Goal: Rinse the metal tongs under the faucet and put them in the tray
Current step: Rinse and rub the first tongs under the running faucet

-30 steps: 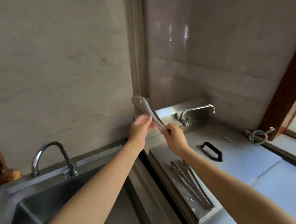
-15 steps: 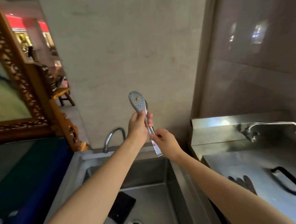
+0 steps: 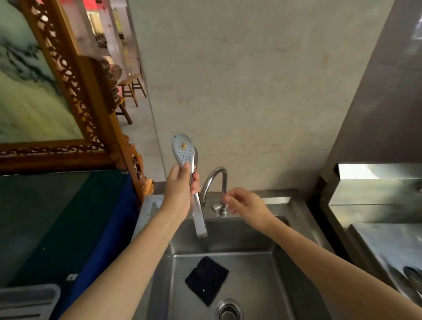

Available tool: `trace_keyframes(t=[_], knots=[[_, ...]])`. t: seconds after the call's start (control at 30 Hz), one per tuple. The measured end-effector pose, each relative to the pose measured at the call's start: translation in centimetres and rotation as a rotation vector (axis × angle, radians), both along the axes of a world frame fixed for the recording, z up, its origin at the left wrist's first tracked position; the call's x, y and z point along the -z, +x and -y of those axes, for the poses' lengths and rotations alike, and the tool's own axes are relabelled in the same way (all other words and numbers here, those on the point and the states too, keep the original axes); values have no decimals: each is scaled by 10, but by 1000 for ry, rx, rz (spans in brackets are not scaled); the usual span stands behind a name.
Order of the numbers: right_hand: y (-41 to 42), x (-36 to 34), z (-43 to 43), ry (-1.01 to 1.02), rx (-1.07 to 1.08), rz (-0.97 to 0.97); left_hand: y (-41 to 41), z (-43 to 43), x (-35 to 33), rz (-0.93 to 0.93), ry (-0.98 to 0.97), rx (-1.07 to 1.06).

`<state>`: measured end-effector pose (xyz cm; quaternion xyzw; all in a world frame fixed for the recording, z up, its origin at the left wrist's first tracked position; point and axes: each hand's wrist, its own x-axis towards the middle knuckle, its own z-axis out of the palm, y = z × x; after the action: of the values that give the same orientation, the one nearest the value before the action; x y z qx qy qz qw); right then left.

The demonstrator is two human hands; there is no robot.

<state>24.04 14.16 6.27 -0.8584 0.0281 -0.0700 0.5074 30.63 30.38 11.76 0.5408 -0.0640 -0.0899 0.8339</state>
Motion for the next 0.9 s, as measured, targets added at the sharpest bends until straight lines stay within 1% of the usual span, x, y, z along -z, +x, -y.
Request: trace_keyframes(t=[0.13, 0.23, 0.33, 0.4, 0.5, 0.57, 0.7, 0.8, 0.9], knots=[[14, 31, -4, 20, 111, -73, 19, -46, 31, 15, 56, -79], [21, 58, -4, -8, 180, -156, 26, -67, 67, -49, 131, -136], [29, 89, -1, -138, 218, -253, 20, -76, 111, -162, 231, -87], [36, 106, 3, -256, 221, -276, 15, -73, 139, -219, 304, -62], [50, 136, 7, -434, 171, -256, 10, -62, 177, -237, 423, -68], [59, 158, 8, -525, 132, -239, 8, -52, 203, -239, 469, -63], [83, 193, 6, -637, 89, -179, 8, -30, 248, -266, 488, -32], [107, 212, 5, -709, 82, -164, 12, -16, 275, -304, 442, -16], [129, 227, 8, -764, 47, -145, 17, -6, 295, -304, 427, 3]])
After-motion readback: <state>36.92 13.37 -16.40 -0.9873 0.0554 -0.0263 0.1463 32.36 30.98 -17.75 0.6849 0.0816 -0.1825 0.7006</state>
